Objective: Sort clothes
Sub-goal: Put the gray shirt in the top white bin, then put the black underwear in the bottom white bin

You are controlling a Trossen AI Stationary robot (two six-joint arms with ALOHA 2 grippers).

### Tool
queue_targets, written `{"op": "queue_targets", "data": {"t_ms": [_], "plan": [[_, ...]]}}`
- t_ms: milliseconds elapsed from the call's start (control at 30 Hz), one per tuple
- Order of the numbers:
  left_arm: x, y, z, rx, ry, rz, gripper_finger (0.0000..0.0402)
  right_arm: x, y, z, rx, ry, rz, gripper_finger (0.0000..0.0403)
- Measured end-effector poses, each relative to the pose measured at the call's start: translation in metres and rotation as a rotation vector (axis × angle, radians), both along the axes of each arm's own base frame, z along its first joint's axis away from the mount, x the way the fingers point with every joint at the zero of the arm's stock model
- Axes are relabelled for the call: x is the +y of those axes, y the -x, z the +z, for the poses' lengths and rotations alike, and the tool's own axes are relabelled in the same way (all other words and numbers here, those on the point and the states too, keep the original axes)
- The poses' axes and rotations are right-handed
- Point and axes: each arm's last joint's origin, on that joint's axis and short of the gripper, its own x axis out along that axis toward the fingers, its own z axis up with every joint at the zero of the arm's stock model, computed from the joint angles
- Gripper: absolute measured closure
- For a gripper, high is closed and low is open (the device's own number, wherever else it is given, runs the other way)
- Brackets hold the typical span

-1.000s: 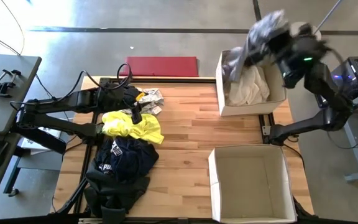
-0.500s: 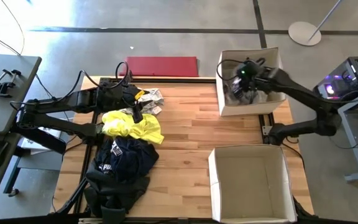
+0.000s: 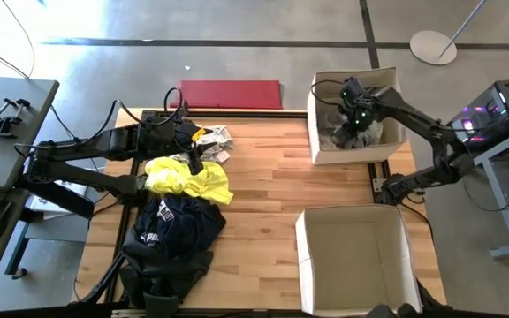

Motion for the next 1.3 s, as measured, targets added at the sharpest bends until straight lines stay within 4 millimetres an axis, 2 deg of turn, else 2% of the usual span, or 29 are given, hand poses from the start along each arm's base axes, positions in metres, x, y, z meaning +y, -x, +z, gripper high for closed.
{"op": "queue_targets", "data": {"t_ms": [100, 233, 400, 533, 700, 800, 933, 1033, 1133, 1300], "plan": [[-0.001, 0.000, 0.000, -0.001, 0.007, 0.000, 0.0245, 0.006, 0.004, 0.027, -0.027, 0.023, -0.030, 0.0199], [-0.009, -0.001, 0.000, -0.006, 0.020, -0.033, 0.0245, 0.022, 0.015, 0.069, -0.128, 0.129, -0.074, 0.0174], [-0.030, -0.003, 0.000, -0.006, 0.019, -0.134, 0.0245, 0.063, 0.029, 0.111, -0.336, 0.362, -0.045, 0.0172], [-0.050, -0.002, 0.000, -0.006, -0.005, -0.193, 0.0245, 0.098, 0.035, 0.122, -0.552, 0.507, 0.084, 0.0172], [-0.075, 0.004, 0.009, -0.020, -0.023, -0.234, 0.0245, 0.129, 0.018, 0.106, -0.832, 0.562, 0.313, 0.0171], [-0.088, 0.008, 0.018, -0.002, -0.006, -0.252, 0.0245, 0.146, -0.005, 0.088, -0.992, 0.540, 0.491, 0.0171], [-0.106, 0.010, 0.016, 0.133, 0.002, -0.296, 0.0245, 0.174, -0.038, 0.063, -1.193, 0.464, 0.723, 0.0171], [-0.122, 0.011, 0.001, 0.326, 0.021, -0.335, 0.0245, 0.196, -0.057, 0.046, -1.281, 0.425, 0.866, 0.0171], [-0.138, 0.012, -0.023, 0.545, 0.098, -0.353, 0.0245, 0.213, -0.069, 0.033, -1.300, 0.391, 0.950, 0.0171], [-0.156, 0.008, -0.058, 0.706, 0.324, -0.185, 0.0245, 0.230, -0.083, 0.023, -1.298, 0.354, 1.016, 0.0171]]}}
